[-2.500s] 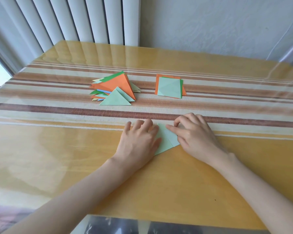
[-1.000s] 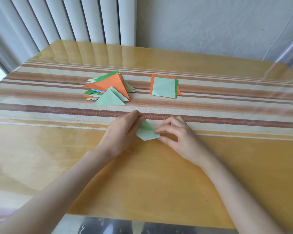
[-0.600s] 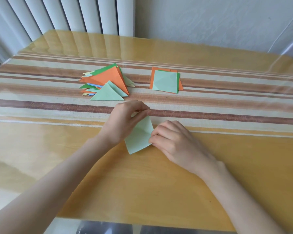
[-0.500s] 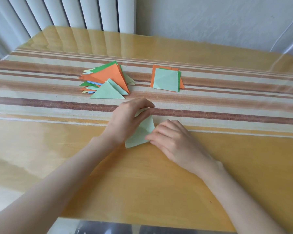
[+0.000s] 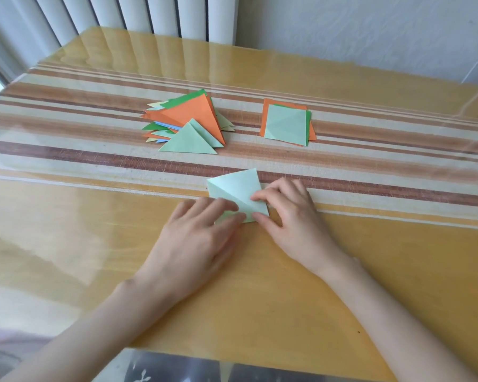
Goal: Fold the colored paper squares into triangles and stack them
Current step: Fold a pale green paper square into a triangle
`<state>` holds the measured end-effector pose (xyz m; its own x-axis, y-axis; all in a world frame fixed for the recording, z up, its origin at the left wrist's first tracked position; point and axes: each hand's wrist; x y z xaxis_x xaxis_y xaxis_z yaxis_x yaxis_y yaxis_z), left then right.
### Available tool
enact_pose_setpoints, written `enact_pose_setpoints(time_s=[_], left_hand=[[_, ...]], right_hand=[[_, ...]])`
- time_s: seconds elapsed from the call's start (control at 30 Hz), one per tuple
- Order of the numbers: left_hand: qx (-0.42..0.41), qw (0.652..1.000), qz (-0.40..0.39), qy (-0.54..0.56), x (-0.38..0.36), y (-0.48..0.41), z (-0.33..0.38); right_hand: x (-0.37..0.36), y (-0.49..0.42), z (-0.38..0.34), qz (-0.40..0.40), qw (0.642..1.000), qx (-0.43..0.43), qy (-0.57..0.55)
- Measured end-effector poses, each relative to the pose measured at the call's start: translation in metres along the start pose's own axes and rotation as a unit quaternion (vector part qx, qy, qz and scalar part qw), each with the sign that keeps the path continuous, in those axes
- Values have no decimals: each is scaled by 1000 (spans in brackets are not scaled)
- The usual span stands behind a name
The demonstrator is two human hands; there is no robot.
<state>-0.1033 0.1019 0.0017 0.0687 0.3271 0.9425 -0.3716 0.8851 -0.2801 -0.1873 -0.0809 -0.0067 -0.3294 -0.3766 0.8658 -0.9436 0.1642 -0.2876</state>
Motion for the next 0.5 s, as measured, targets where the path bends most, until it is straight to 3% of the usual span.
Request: enact_pose_setpoints(time_s=[0.17, 0.5], left_hand=[[8, 999, -28, -29, -5, 4, 6], [26, 999, -32, -5, -6, 5, 8]], right_hand=[[-2, 3, -1, 24, 992, -120, 39], [-4, 7, -3, 62, 996, 2, 65]])
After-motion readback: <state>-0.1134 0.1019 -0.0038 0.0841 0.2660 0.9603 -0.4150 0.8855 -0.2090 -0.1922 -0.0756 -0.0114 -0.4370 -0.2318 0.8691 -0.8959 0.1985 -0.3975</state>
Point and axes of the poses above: each hand's wrist, its own y-axis away from the middle knuckle, its own x-axis out of the back of the hand, z = x × y, and after that the axes turned 7 degrees about -z, right-handed
